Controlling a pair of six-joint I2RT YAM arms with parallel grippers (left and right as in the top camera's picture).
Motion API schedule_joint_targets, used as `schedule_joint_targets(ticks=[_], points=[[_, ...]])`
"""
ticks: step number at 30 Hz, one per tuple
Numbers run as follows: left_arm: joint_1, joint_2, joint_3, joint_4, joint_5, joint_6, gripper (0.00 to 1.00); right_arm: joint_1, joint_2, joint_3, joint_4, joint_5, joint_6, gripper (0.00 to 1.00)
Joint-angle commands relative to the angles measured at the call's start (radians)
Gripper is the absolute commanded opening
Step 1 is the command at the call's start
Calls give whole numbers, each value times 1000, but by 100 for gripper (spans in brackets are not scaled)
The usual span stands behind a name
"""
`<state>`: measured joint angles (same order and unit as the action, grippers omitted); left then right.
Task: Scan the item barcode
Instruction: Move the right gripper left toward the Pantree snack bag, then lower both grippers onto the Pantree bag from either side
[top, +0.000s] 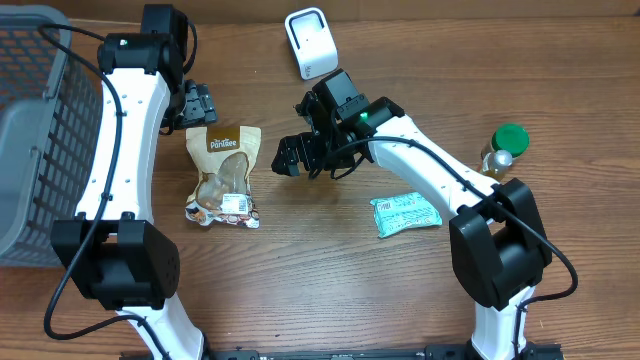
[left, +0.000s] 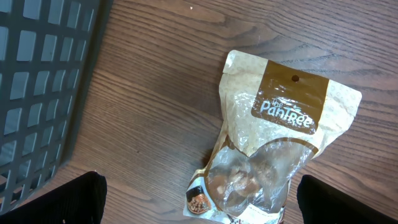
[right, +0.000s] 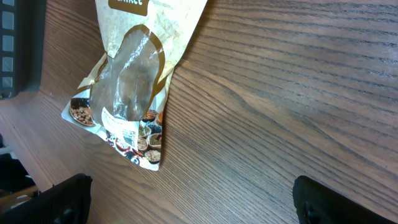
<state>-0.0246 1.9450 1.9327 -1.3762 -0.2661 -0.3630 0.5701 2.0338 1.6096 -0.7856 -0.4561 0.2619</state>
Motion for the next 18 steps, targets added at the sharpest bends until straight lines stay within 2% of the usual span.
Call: schedule_joint_targets(ticks=[1, 18], points=[[-2, -10, 18, 0, -3, 4, 100, -3, -8, 0, 6, -5, 2, 100], [-2, -10, 18, 46, 6, 0, 100, -3, -8, 0, 8, -5, 3, 100]])
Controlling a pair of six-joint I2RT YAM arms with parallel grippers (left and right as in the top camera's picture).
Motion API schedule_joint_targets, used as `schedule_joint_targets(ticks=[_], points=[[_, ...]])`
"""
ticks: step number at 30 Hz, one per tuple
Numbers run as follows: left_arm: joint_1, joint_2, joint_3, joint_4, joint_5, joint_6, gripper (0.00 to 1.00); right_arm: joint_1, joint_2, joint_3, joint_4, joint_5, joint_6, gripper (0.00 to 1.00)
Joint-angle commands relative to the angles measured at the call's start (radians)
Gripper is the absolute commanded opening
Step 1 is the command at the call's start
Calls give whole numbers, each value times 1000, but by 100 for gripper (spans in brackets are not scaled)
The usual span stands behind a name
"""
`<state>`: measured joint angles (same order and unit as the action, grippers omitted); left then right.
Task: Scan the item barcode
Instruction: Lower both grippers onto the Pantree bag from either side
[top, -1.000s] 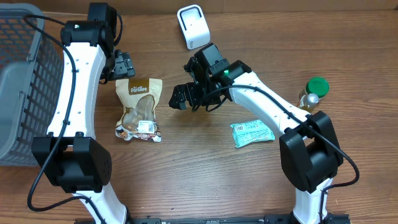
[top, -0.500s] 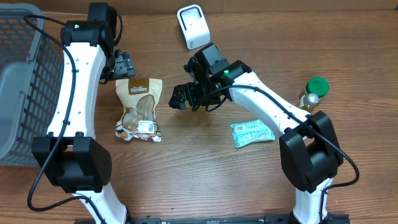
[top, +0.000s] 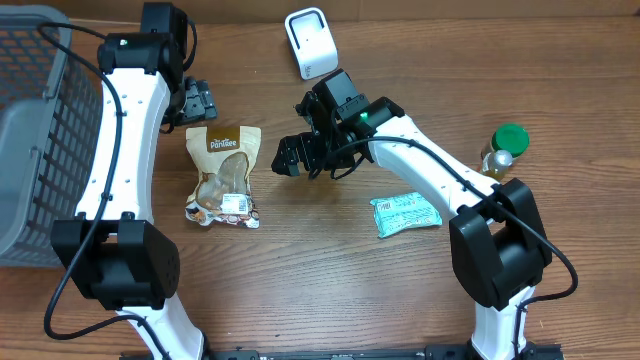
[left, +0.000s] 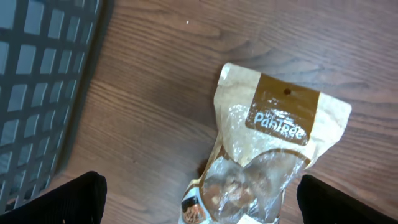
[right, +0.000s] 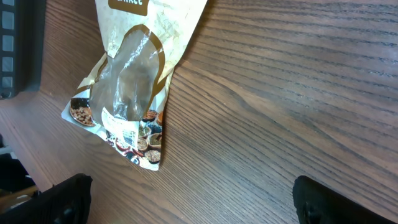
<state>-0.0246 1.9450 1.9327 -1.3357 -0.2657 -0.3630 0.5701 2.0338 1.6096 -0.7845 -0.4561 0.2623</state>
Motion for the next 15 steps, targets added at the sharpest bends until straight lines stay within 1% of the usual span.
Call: schedule_joint_targets(ticks=[1, 3, 4, 5, 6, 7, 10, 15], points=[[-2, -10, 18, 5, 8, 1, 100, -3, -8, 0, 26, -5, 2, 100], [-2, -10, 18, 27, 15, 2, 99, -3, -8, 0, 71, -5, 2, 100], [-2, -10, 18, 25, 29, 8, 60, -3, -8, 0, 77, -6, 2, 100], [-2, -7, 15, -4, 52, 4, 13, -3, -8, 0, 82, 4, -2, 100], [-2, -6, 10, -26, 59, -11, 4, -5, -8, 0, 86, 18, -2, 100], [-2, -3, -6, -53, 58, -41, 4, -10, -8, 0, 80, 32, -2, 100], [-2, -3, -92, -44, 57, -86, 4, -29, -8, 0, 35, 74, -1, 100], [-3, -3, -282, 67, 71, -101, 4, -68, -8, 0, -37, 97, -1, 100]])
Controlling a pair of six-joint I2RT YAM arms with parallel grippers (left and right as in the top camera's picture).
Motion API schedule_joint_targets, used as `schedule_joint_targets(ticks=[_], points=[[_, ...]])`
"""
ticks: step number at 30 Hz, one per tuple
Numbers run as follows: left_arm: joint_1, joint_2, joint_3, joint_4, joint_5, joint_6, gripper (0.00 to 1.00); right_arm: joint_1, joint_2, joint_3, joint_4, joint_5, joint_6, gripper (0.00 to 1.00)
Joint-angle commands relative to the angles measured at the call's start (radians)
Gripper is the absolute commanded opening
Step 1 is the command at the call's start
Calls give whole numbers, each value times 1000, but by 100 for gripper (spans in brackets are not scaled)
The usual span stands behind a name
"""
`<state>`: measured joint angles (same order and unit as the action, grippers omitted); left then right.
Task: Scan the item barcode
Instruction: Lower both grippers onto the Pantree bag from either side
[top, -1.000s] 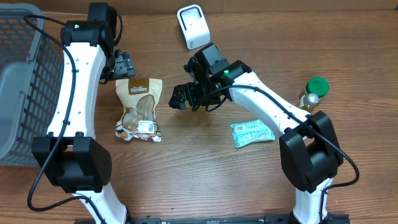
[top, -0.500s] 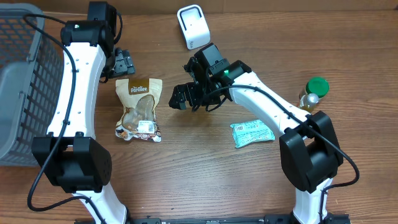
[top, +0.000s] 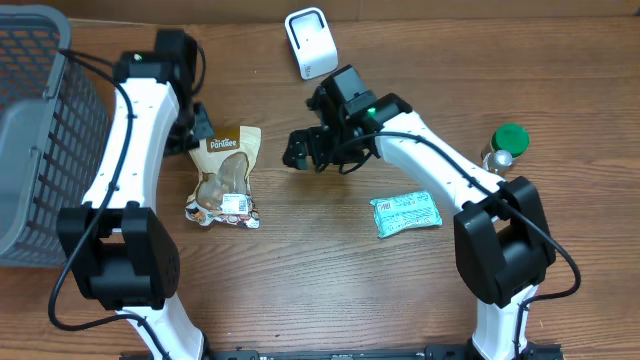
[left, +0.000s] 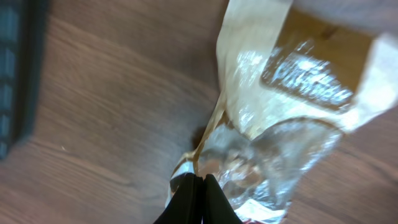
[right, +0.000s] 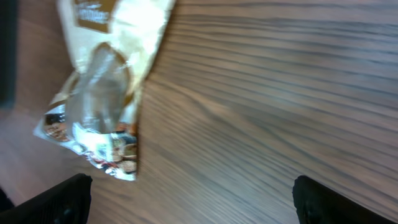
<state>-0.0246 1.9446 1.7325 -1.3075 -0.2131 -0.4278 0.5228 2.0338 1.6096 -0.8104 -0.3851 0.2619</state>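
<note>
The tan Pantree snack bag (top: 225, 175) lies flat on the wooden table, with a white label near its lower end. My left gripper (top: 198, 124) sits at the bag's top-left corner. In the left wrist view its fingers (left: 199, 180) are shut together over the bag's (left: 280, 118) left edge, with nothing seen between them. My right gripper (top: 298, 155) hovers open to the right of the bag. The right wrist view (right: 196, 202) shows the bag (right: 93, 106) off to the left of it. The white scanner (top: 310, 42) stands at the back.
A grey mesh basket (top: 30, 130) fills the left side. A teal packet (top: 405, 213) lies right of centre. A green-capped bottle (top: 505, 145) stands at the far right, beside my right arm's base.
My left gripper was open just beyond the bag's top; now it is shut and closer over the bag. My right gripper has shifted a little right, away from the bag. The bag lies unmoved.
At first both grippers were open, the left beyond the bag's top edge and the right beside it. Half a second later little had changed. Now the left fingers are shut over the bag and the right has drawn back slightly.
</note>
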Motion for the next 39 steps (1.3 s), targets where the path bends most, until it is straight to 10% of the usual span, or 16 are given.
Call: schedule_joint_targets(ticks=[1, 26, 39], points=[[-3, -3, -124, 71, 27, -36, 4, -26, -8, 0, -20, 26, -1, 100], [-241, -3, -453, 514, 470, 134, 4, -166, -8, 0, -190, 52, -1, 100], [-239, -4, -122, 160, 529, 133, 4, -195, -8, 0, -145, 51, 0, 100]])
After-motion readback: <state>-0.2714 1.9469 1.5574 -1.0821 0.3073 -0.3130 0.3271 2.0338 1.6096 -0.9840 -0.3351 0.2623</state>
